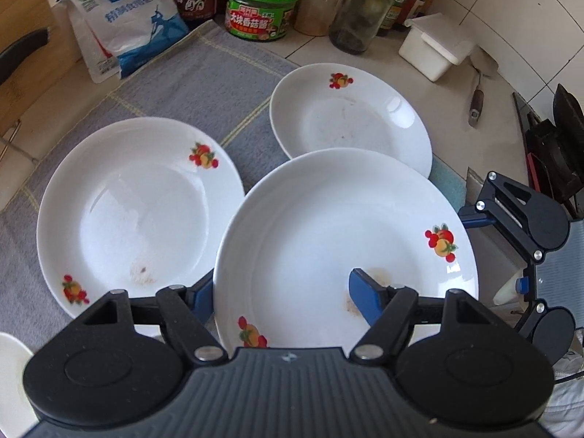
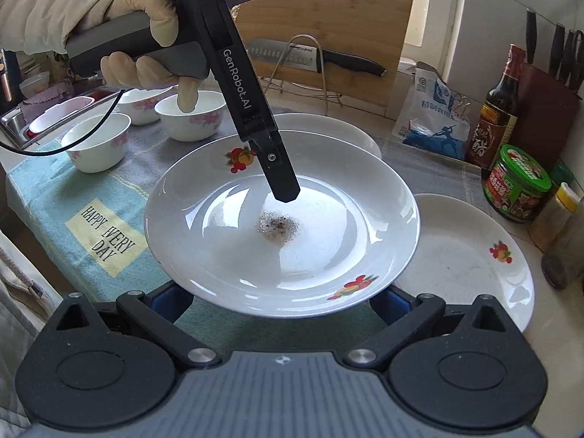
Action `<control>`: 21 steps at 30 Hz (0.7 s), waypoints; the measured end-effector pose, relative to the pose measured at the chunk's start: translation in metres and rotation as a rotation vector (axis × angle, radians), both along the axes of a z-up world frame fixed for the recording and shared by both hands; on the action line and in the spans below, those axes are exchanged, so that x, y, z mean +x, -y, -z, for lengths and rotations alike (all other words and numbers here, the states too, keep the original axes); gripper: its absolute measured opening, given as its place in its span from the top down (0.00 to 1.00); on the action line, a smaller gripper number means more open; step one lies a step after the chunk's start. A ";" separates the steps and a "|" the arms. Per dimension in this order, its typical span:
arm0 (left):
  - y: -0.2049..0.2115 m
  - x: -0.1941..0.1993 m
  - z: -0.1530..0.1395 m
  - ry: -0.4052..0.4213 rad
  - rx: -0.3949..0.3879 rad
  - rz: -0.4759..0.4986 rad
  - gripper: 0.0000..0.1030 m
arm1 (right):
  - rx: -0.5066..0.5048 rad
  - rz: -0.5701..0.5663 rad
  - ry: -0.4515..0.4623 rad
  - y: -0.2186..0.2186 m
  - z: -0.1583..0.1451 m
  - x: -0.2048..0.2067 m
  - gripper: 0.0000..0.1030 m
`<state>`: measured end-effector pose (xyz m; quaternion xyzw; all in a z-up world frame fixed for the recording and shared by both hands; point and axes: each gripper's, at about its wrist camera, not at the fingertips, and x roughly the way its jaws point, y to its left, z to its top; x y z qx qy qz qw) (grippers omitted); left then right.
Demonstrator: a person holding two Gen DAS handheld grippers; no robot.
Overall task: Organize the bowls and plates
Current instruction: 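Lower the stained plate onto the flower-print plate with the left tool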
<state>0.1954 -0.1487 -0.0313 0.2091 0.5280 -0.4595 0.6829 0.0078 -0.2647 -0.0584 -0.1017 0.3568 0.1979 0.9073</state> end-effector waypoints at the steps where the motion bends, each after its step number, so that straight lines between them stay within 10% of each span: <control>1: 0.006 0.000 0.000 0.001 -0.001 0.008 0.29 | 0.001 0.009 0.000 0.005 -0.001 0.000 0.00; 21: 0.111 0.011 0.005 0.011 -0.019 0.155 0.29 | 0.003 0.177 0.005 0.077 0.000 -0.005 0.00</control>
